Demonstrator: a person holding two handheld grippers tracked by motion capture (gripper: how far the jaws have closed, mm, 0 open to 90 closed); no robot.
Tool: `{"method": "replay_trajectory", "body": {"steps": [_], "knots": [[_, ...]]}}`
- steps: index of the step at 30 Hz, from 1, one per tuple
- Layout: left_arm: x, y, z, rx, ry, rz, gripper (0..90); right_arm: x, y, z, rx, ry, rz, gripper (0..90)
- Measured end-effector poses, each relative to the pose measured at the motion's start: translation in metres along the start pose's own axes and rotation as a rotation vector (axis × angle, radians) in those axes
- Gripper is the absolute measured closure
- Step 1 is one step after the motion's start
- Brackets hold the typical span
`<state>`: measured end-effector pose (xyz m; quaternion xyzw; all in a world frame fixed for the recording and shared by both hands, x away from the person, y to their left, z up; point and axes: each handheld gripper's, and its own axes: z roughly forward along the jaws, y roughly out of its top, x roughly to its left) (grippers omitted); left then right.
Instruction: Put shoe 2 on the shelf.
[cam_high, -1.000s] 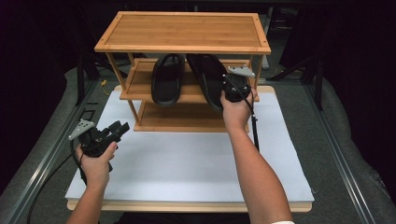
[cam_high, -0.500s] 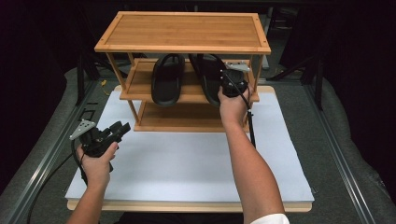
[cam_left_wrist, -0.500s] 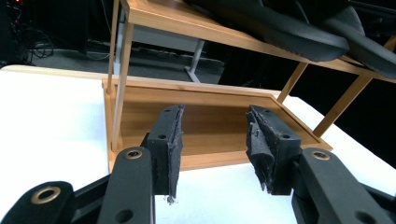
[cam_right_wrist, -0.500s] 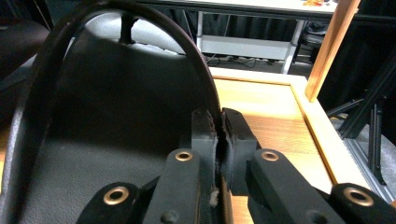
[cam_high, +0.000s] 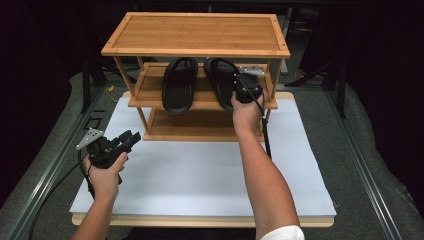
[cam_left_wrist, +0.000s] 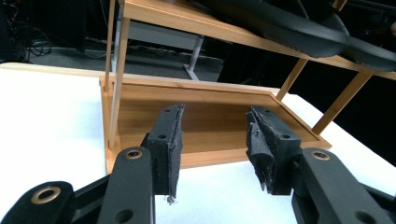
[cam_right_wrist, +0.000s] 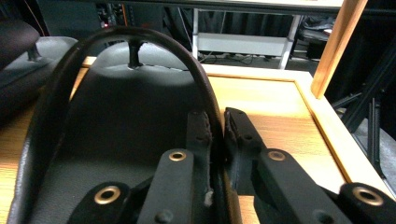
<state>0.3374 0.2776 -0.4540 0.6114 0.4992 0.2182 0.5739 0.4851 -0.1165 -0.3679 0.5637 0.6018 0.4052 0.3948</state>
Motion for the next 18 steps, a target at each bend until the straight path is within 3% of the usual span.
{"method": "replay_trajectory", "body": {"steps": [2, 5, 12, 14, 16, 17, 18], "knots": [[0.000, 0.000, 0.000, 0.003, 0.000, 0.002, 55.6, -0.001, 0.000, 0.000, -0.004, 0.006, -0.002, 79.2], [-0.001, -0.001, 0.001, 0.006, 0.001, 0.002, 55.6, -0.006, -0.001, -0.002, -0.017, 0.066, 0.035, 75.2], [-0.003, -0.001, 0.006, 0.016, 0.001, 0.013, 55.3, -0.013, -0.002, -0.016, -0.038, 0.143, 0.003, 68.5], [-0.003, 0.000, 0.008, 0.019, 0.002, 0.015, 55.3, -0.012, -0.005, -0.021, -0.056, 0.135, -0.001, 68.1], [-0.005, 0.003, 0.012, 0.021, 0.007, 0.029, 55.3, -0.014, -0.008, -0.025, -0.053, 0.204, -0.013, 66.8], [-0.005, 0.003, 0.012, 0.021, 0.007, 0.029, 55.3, -0.013, -0.009, -0.029, -0.055, 0.156, -0.023, 66.8], [-0.006, 0.005, 0.014, 0.025, 0.006, 0.032, 55.3, -0.013, -0.009, -0.029, -0.055, 0.156, -0.023, 66.8]]}}
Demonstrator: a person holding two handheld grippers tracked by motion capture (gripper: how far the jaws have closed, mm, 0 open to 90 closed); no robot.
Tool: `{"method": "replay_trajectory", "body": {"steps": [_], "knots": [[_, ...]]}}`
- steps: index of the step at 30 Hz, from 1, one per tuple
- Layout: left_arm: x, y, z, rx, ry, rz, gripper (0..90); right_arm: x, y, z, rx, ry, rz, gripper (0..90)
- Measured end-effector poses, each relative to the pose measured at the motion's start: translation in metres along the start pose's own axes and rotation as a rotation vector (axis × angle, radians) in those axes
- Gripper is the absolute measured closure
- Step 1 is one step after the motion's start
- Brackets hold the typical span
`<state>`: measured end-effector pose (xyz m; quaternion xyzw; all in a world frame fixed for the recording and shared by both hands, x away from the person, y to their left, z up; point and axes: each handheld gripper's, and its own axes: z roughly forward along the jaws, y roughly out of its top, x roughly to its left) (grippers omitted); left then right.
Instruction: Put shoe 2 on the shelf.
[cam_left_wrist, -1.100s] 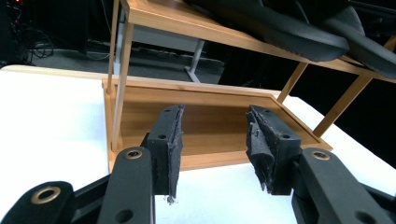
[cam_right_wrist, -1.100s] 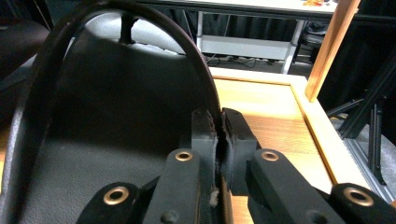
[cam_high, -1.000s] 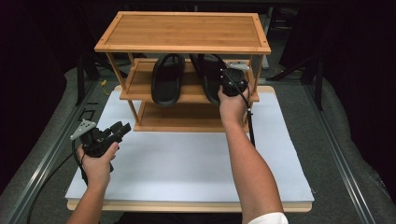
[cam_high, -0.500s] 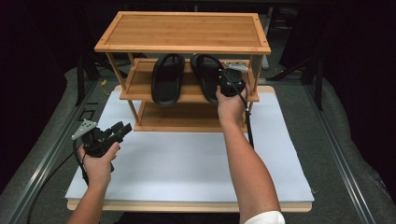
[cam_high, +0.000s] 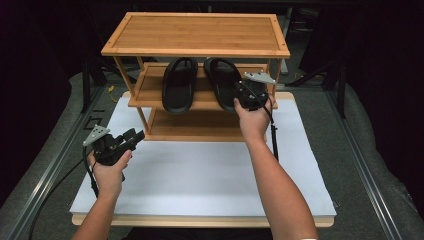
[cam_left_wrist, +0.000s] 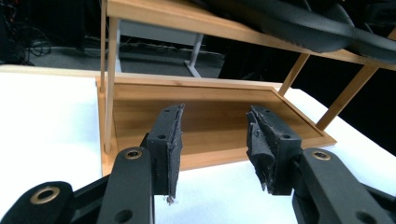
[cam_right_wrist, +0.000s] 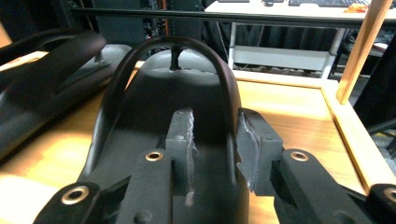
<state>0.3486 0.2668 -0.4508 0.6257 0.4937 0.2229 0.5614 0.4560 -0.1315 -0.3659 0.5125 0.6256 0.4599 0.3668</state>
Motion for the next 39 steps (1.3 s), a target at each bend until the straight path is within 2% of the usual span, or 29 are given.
{"method": "replay_trajectory", "body": {"steps": [2, 3, 4, 6, 7, 8, 9, 12, 17, 18, 19, 22, 25, 29, 30, 36, 39], "knots": [[-0.004, 0.010, 0.007, -0.009, -0.003, 0.004, 55.1, -0.004, -0.003, -0.006, -0.001, 0.045, -0.018, 65.8], [-0.004, 0.010, 0.007, -0.009, -0.003, 0.004, 54.9, -0.004, -0.003, -0.006, -0.001, 0.045, -0.018, 65.8], [-0.008, 0.019, 0.014, -0.017, -0.008, 0.006, 54.9, -0.007, -0.004, -0.009, 0.007, 0.038, -0.033, 65.0], [-0.011, 0.025, 0.019, -0.019, -0.010, 0.011, 54.8, -0.008, -0.004, -0.009, 0.007, 0.033, -0.034, 64.2], [-0.013, 0.029, 0.023, -0.021, -0.012, 0.011, 54.2, -0.012, -0.005, -0.009, 0.020, 0.043, -0.014, 63.2], [-0.017, 0.039, 0.032, -0.025, -0.013, 0.016, 53.7, -0.014, -0.005, -0.008, 0.023, 0.065, -0.001, 62.7], [-0.017, 0.039, 0.032, -0.025, -0.013, 0.016, 53.3, -0.014, -0.006, -0.007, 0.024, 0.068, 0.013, 62.2], [-0.024, 0.056, 0.048, -0.027, -0.012, 0.018, 52.8, -0.016, -0.007, -0.003, 0.030, 0.076, 0.039, 61.9], [-0.030, 0.070, 0.061, -0.048, -0.012, 0.015, 52.9, -0.016, -0.009, 0.001, 0.038, 0.068, 0.052, 61.2], [-0.030, 0.075, 0.066, -0.050, -0.001, 0.016, 52.9, -0.016, -0.009, 0.003, 0.043, 0.074, 0.053, 61.5], [-0.030, 0.075, 0.066, -0.050, -0.001, 0.016, 52.8, -0.016, -0.009, 0.003, 0.043, 0.074, 0.053, 61.5], [-0.031, 0.082, 0.080, -0.025, 0.004, 0.008, 52.8, -0.016, -0.008, 0.004, 0.043, 0.074, 0.054, 61.0], [-0.031, 0.083, 0.084, -0.024, 0.000, -0.006, 52.8, -0.015, -0.009, 0.005, 0.034, 0.072, 0.055, 61.1], [-0.035, 0.084, 0.093, -0.003, -0.004, 0.000, 52.7, -0.012, -0.009, 0.005, 0.036, 0.068, 0.049, 66.9], [-0.036, 0.084, 0.095, 0.002, -0.005, 0.002, 52.7, -0.010, -0.009, 0.004, 0.029, 0.054, 0.035, 74.0], [-0.039, 0.086, 0.103, 0.026, 0.005, 0.008, 53.4, -0.008, -0.008, 0.002, 0.031, 0.047, 0.042, 81.3], [-0.039, 0.087, 0.104, 0.029, 0.000, 0.009, 54.8, -0.003, -0.008, 0.001, 0.033, 0.047, 0.035, 81.6]]}}
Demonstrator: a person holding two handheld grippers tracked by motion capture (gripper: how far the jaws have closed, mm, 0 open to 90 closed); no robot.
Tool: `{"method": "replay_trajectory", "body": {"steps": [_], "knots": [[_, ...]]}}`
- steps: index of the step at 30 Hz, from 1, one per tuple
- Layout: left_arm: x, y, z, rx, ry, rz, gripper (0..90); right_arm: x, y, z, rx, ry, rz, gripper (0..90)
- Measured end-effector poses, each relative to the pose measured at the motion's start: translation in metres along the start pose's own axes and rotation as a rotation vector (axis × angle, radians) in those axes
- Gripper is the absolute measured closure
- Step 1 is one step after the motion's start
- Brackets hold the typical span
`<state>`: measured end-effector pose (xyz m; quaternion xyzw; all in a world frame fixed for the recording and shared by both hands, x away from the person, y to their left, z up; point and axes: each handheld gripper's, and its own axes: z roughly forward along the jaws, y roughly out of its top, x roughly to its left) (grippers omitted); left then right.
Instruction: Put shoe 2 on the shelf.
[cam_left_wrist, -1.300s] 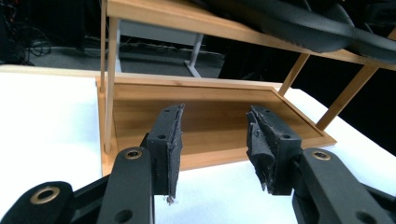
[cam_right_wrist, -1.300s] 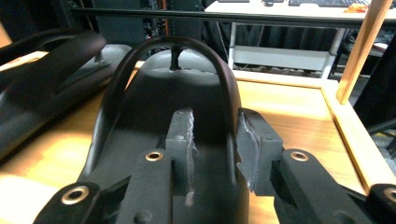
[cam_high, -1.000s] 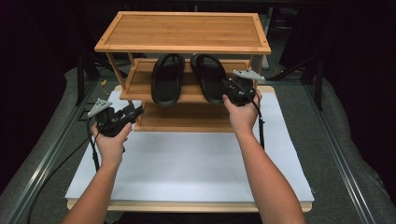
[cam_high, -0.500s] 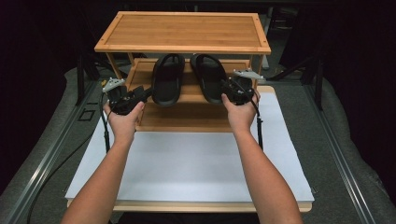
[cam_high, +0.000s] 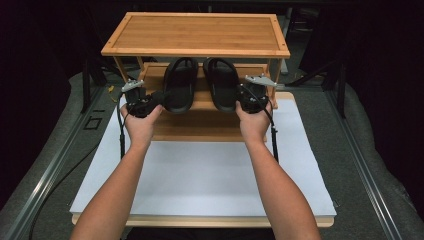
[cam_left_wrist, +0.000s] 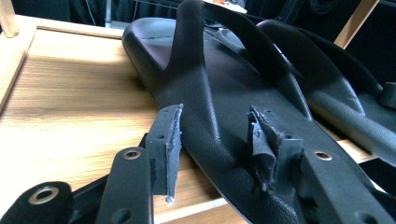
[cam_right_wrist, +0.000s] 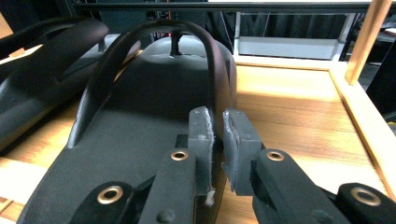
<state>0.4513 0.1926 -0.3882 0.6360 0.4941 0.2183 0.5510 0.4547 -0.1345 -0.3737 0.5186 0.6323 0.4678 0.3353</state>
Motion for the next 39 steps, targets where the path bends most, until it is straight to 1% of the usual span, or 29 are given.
{"method": "replay_trajectory", "body": {"steps": [1, 3, 4, 5, 8, 9, 14, 19, 20, 21, 25, 29, 32, 33, 36, 38, 39], "knots": [[-0.001, 0.000, 0.002, -0.003, -0.004, -0.008, 54.9, 0.002, -0.001, 0.000, -0.003, 0.001, -0.005, 81.6], [-0.002, 0.000, 0.003, 0.001, -0.004, -0.007, 55.3, 0.003, -0.001, 0.000, -0.005, -0.001, 0.000, 81.5], [-0.003, 0.001, 0.004, 0.003, -0.005, -0.004, 55.3, 0.004, -0.002, -0.001, -0.007, 0.006, 0.004, 81.4], [-0.004, 0.001, 0.006, 0.003, -0.005, -0.004, 55.5, 0.005, -0.003, -0.001, -0.011, 0.023, 0.004, 81.1], [-0.007, 0.001, 0.009, 0.003, -0.012, -0.004, 55.5, 0.007, -0.003, -0.001, -0.019, 0.023, 0.007, 80.9], [-0.009, 0.001, 0.010, 0.004, -0.004, -0.002, 55.6, 0.009, -0.004, -0.001, -0.017, 0.033, 0.005, 80.6], [-0.013, 0.002, 0.015, 0.002, -0.006, -0.004, 55.8, 0.012, -0.005, -0.002, -0.020, 0.054, 0.009, 80.0], [-0.018, 0.004, 0.022, 0.009, -0.004, 0.012, 56.0, 0.016, -0.006, -0.002, -0.023, 0.072, 0.011, 78.7], [-0.018, 0.004, 0.022, 0.009, -0.004, 0.012, 56.1, 0.016, -0.006, -0.002, -0.023, 0.072, 0.011, 78.7], [-0.018, 0.005, 0.023, 0.013, -0.005, 0.015, 56.1, 0.018, -0.007, -0.002, -0.024, 0.066, 0.001, 77.2], [-0.017, 0.005, 0.023, 0.018, -0.008, 0.014, 56.1, 0.019, -0.008, -0.002, -0.028, 0.061, -0.005, 76.5], [-0.017, 0.005, 0.023, 0.013, -0.009, 0.005, 55.9, 0.018, -0.009, -0.002, -0.037, 0.076, 0.005, 71.7], [-0.016, 0.004, 0.022, 0.009, -0.013, 0.000, 55.8, 0.018, -0.009, -0.002, -0.038, 0.085, 0.011, 70.0], [-0.016, 0.004, 0.021, 0.004, -0.012, 0.001, 56.0, 0.017, -0.009, -0.002, -0.038, 0.092, 0.018, 68.9], [-0.017, 0.004, 0.019, 0.000, -0.008, 0.006, 56.3, 0.017, -0.009, -0.003, -0.044, 0.093, 0.023, 66.3], [-0.017, 0.004, 0.017, -0.003, -0.010, 0.003, 56.1, 0.017, -0.009, -0.005, -0.048, 0.094, 0.019, 65.8], [-0.016, 0.005, 0.014, -0.005, -0.009, 0.009, 56.0, 0.017, -0.009, -0.006, -0.047, 0.097, 0.017, 65.7]]}}
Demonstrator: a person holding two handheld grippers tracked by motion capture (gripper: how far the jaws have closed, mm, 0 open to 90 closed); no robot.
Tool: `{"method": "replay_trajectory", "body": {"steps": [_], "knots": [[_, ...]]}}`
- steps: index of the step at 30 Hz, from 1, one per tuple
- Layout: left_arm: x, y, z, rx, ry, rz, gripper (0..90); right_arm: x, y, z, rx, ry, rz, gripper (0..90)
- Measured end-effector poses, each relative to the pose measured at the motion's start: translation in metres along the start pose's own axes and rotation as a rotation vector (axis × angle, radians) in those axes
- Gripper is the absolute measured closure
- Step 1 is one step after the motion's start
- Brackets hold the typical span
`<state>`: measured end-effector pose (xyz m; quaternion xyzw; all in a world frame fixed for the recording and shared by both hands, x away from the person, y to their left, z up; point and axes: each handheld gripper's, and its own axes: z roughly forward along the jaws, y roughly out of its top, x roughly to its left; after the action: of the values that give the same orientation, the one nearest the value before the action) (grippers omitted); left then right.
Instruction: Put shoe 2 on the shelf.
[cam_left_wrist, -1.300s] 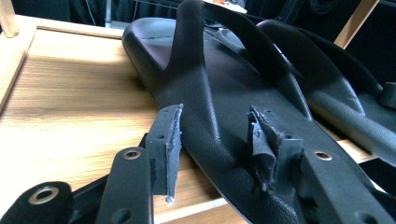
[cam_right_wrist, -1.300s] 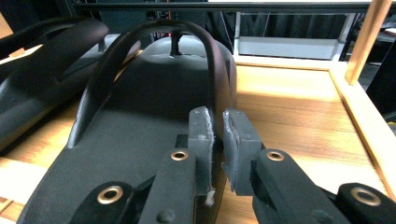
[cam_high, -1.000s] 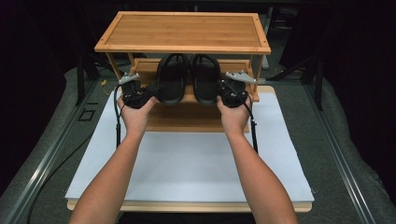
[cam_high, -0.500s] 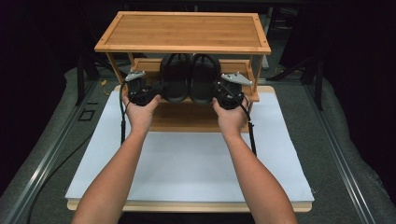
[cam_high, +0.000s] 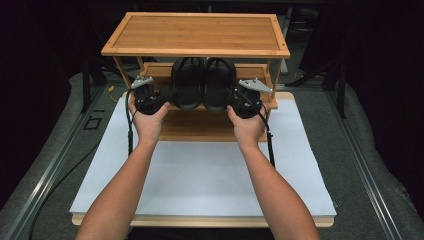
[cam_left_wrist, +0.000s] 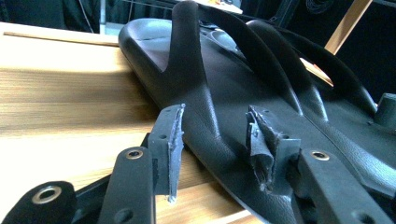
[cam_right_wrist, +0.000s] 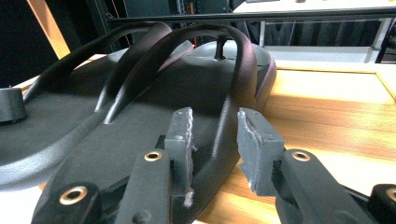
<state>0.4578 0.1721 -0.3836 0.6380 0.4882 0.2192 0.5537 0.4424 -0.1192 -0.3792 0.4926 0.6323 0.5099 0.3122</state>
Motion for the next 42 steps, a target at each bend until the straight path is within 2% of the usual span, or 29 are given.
{"method": "replay_trajectory", "body": {"steps": [9, 10, 16, 18, 20, 22, 23, 24, 25, 26, 27, 28, 29, 31, 33, 34, 35, 36, 39, 41, 42], "knots": [[0.000, 0.003, -0.018, -0.023, -0.020, 0.018, 54.8, 0.001, 0.003, -0.011, -0.014, -0.005, -0.011, 64.5], [0.000, 0.002, -0.024, -0.029, -0.024, 0.024, 54.7, 0.000, 0.004, -0.016, -0.014, 0.017, -0.023, 63.9], [0.001, -0.005, -0.043, -0.041, -0.044, 0.032, 54.5, 0.000, 0.003, -0.033, -0.029, 0.042, -0.041, 62.8], [0.001, -0.010, -0.050, -0.038, -0.049, 0.050, 54.3, 0.000, -0.002, -0.047, -0.029, 0.055, -0.057, 62.5], [0.003, -0.017, -0.059, -0.043, -0.056, 0.056, 54.1, -0.001, -0.005, -0.051, -0.032, 0.061, -0.060, 62.2], [0.005, -0.025, -0.068, -0.043, -0.056, 0.061, 53.8, -0.002, -0.013, -0.063, -0.010, 0.066, -0.082, 61.5], [0.005, -0.025, -0.068, -0.043, -0.056, 0.061, 53.8, -0.002, -0.013, -0.063, -0.010, 0.066, -0.082, 61.5], [0.007, -0.032, -0.076, -0.038, -0.057, 0.074, 53.8, -0.003, -0.021, -0.072, -0.023, 0.066, -0.096, 61.0], [0.007, -0.032, -0.076, -0.038, -0.057, 0.074, 53.6, -0.004, -0.023, -0.075, -0.009, 0.070, -0.101, 60.9], [0.009, -0.041, -0.084, -0.032, -0.049, 0.083, 53.6, -0.004, -0.028, -0.080, 0.008, 0.058, -0.113, 60.9], [0.009, -0.041, -0.084, -0.032, -0.049, 0.083, 53.6, -0.004, -0.028, -0.080, 0.008, 0.058, -0.113, 60.9], [0.011, -0.048, -0.091, -0.024, -0.036, 0.090, 53.6, -0.005, -0.032, -0.083, -0.005, 0.058, -0.113, 60.7], [0.012, -0.052, -0.094, -0.024, -0.024, 0.092, 53.6, -0.008, -0.039, -0.093, -0.001, 0.060, -0.124, 60.6], [0.016, -0.065, -0.103, -0.003, -0.019, 0.098, 53.4, -0.009, -0.046, -0.101, -0.009, 0.044, -0.119, 60.3], [0.017, -0.069, -0.106, -0.003, -0.018, 0.095, 52.9, -0.010, -0.053, -0.109, -0.004, 0.050, -0.122, 60.2], [0.021, -0.080, -0.112, -0.012, -0.009, 0.079, 52.9, -0.012, -0.059, -0.113, 0.010, 0.050, -0.113, 60.2], [0.021, -0.080, -0.112, -0.012, -0.009, 0.079, 52.9, -0.012, -0.059, -0.113, 0.010, 0.050, -0.113, 60.2], [0.024, -0.090, -0.115, 0.019, 0.000, 0.097, 52.9, -0.014, -0.070, -0.118, 0.017, 0.051, -0.118, 59.9], [0.027, -0.099, -0.117, 0.029, 0.005, 0.102, 52.9, -0.017, -0.084, -0.121, 0.039, 0.040, -0.121, 59.9], [0.031, -0.106, -0.120, 0.031, 0.007, 0.100, 52.9, -0.020, -0.099, -0.123, 0.051, 0.034, -0.106, 59.9], [0.034, -0.113, -0.122, 0.023, 0.015, 0.095, 52.9, -0.024, -0.114, -0.124, 0.064, 0.039, -0.093, 59.9]]}}
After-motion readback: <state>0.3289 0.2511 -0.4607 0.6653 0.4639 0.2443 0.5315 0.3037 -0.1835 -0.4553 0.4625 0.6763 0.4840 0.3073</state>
